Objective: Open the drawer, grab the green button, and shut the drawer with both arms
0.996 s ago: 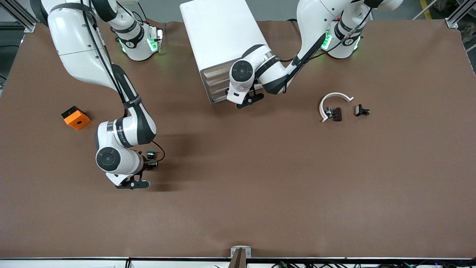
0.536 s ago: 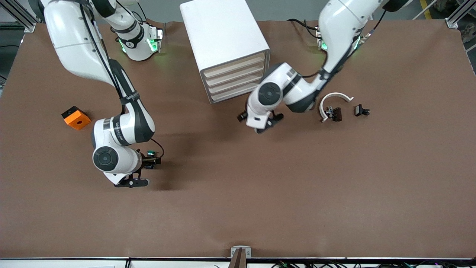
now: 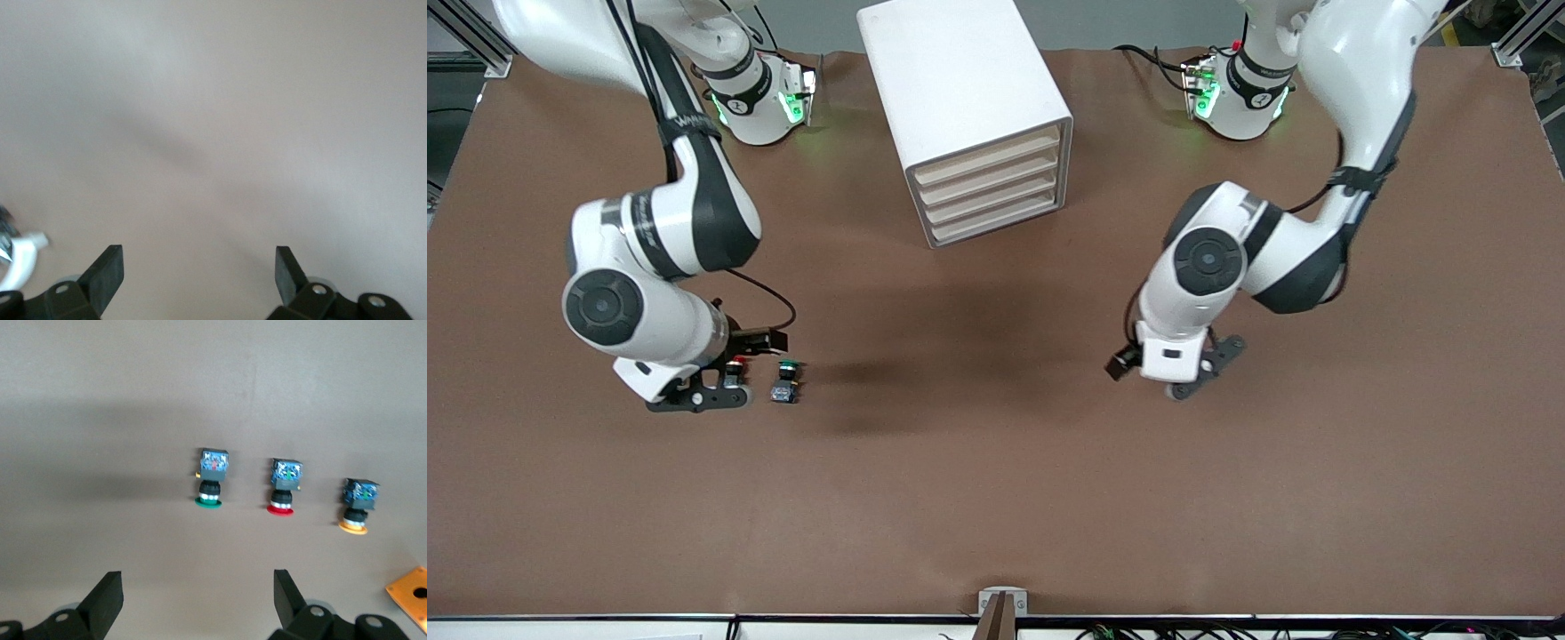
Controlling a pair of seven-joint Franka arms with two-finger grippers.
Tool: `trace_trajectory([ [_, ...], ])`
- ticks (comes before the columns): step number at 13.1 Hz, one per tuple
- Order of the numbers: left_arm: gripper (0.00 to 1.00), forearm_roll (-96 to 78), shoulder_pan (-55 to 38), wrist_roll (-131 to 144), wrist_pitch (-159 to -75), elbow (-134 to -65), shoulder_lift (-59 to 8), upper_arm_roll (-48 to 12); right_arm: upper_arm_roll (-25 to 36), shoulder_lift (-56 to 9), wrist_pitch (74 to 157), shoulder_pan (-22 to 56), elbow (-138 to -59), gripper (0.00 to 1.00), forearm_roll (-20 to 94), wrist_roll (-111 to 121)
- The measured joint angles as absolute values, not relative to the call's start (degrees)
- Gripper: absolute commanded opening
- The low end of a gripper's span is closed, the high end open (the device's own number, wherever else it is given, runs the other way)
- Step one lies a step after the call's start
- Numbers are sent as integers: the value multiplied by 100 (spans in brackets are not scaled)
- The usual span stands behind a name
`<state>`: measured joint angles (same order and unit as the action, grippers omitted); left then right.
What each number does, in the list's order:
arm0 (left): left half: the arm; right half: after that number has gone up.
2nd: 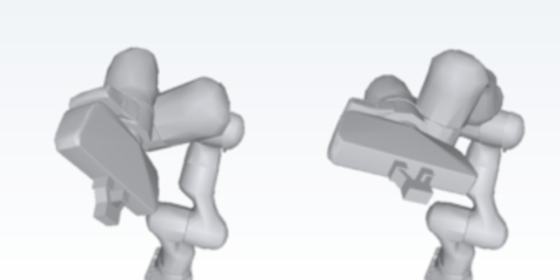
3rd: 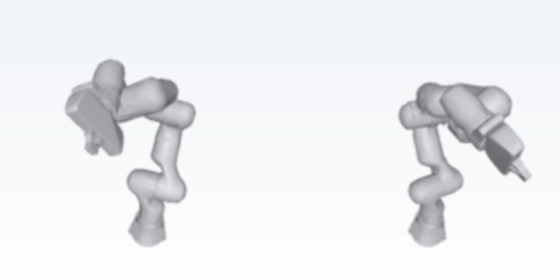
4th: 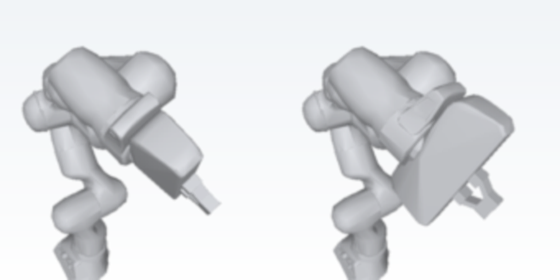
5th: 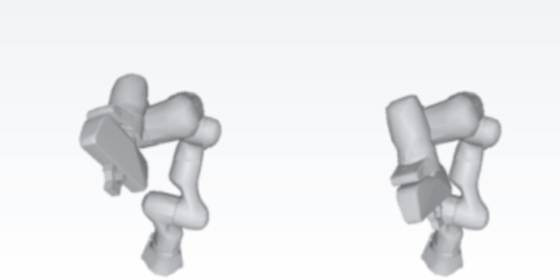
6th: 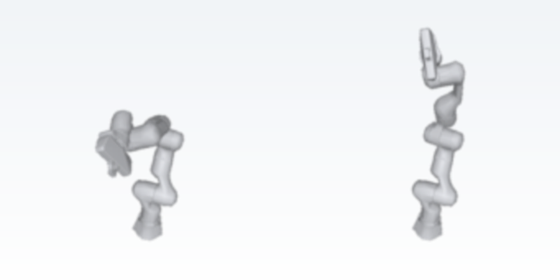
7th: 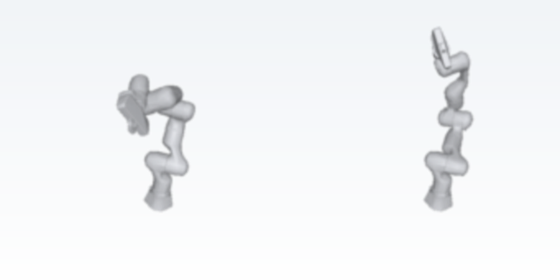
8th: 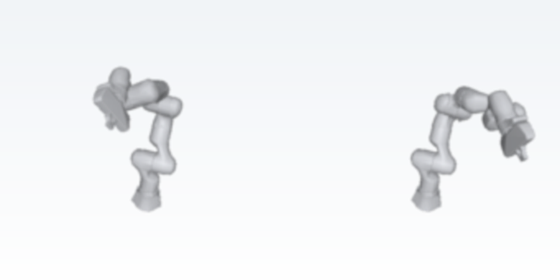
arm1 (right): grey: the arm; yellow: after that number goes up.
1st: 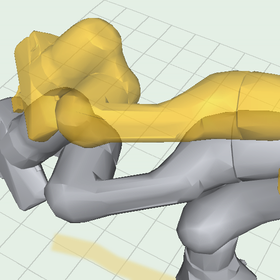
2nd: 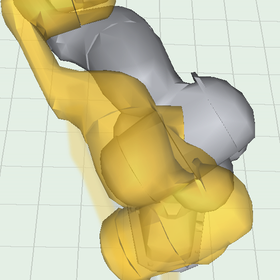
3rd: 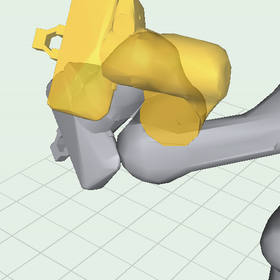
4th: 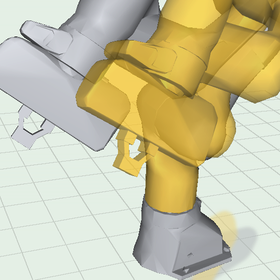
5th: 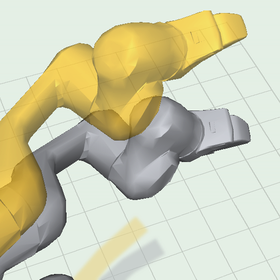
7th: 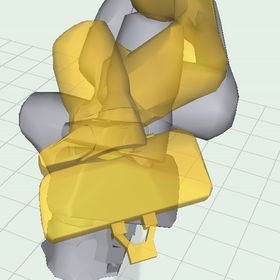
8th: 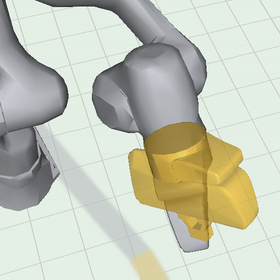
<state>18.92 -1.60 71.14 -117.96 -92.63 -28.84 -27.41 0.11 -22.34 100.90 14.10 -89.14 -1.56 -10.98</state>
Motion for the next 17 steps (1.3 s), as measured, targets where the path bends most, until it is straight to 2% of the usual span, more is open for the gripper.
trace_trajectory([
  [3, 100, 1940, 480, 6095, -11601, -9097, -2575, -2748, 28, -1888, 9882, 1389, -8919, 100, -156, -1097],
  [7, 100, 1940, 816, 5174, -10601, -8543, -2274, -2749, 68, -1380, 9702, 1251, -8920, 100, -157, -1049],
  [11, 100, 1940, 1057, 4495, -10187, -8151, -2098, -2696, 93, -1021, 9585, 705, -8923, 100, -158, -218],
  [14, 100, 1651, 1011, 3599, -10062, -8151, -1662, -2238, 99, -912, 9467, 413, -8927, 100, -158, -18],
  [17, 100, 884, 977, 2383, -9691, -8441, -843, -1630, 99, -864, 9392, 339, -8930, 100, -158, 76],
])
